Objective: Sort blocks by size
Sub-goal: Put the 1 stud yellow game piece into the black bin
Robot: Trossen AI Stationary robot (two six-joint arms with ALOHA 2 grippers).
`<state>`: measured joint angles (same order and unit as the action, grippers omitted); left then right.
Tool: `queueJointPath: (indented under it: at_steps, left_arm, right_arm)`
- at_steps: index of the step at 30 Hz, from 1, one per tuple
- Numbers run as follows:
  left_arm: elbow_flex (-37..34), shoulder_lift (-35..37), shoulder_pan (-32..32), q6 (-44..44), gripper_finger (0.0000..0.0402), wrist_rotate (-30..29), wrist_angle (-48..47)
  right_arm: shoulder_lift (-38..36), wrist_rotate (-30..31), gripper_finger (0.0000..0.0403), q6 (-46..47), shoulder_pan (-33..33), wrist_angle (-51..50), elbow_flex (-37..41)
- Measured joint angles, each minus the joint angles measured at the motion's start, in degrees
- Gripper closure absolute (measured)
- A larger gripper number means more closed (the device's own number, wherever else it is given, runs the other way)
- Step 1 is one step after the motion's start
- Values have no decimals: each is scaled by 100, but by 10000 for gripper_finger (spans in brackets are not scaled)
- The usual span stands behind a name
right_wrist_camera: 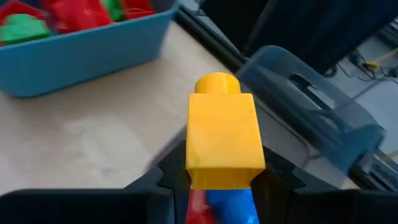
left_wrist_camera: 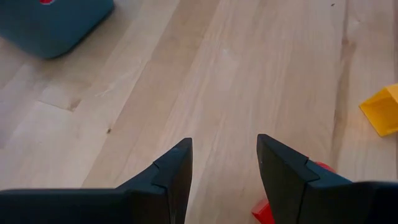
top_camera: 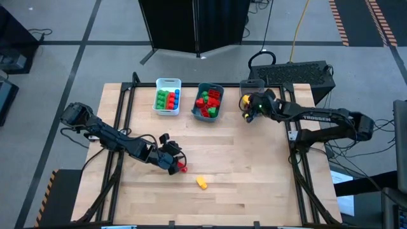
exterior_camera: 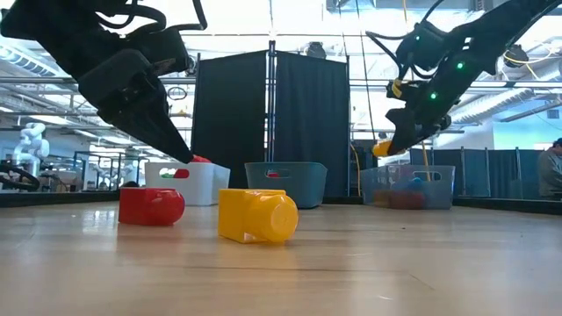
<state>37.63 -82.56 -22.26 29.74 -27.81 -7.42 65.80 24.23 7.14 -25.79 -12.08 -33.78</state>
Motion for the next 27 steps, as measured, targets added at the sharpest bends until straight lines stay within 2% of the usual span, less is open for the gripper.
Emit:
queueJointPath:
  at_steps: [7,19,27]
  left_arm:
    - [0,-2,0,0,242,61,1]
    - [0,-2,0,-2,242,485,-43]
    - [0,-2,0,0,242,653,-128]
  right_arm:
    - [0,-18,278,-35,-430,-45,0]
    - [0,-33,179,-35,-499,-248,0]
    - [-19,-57,188,-35,-195,-294,0]
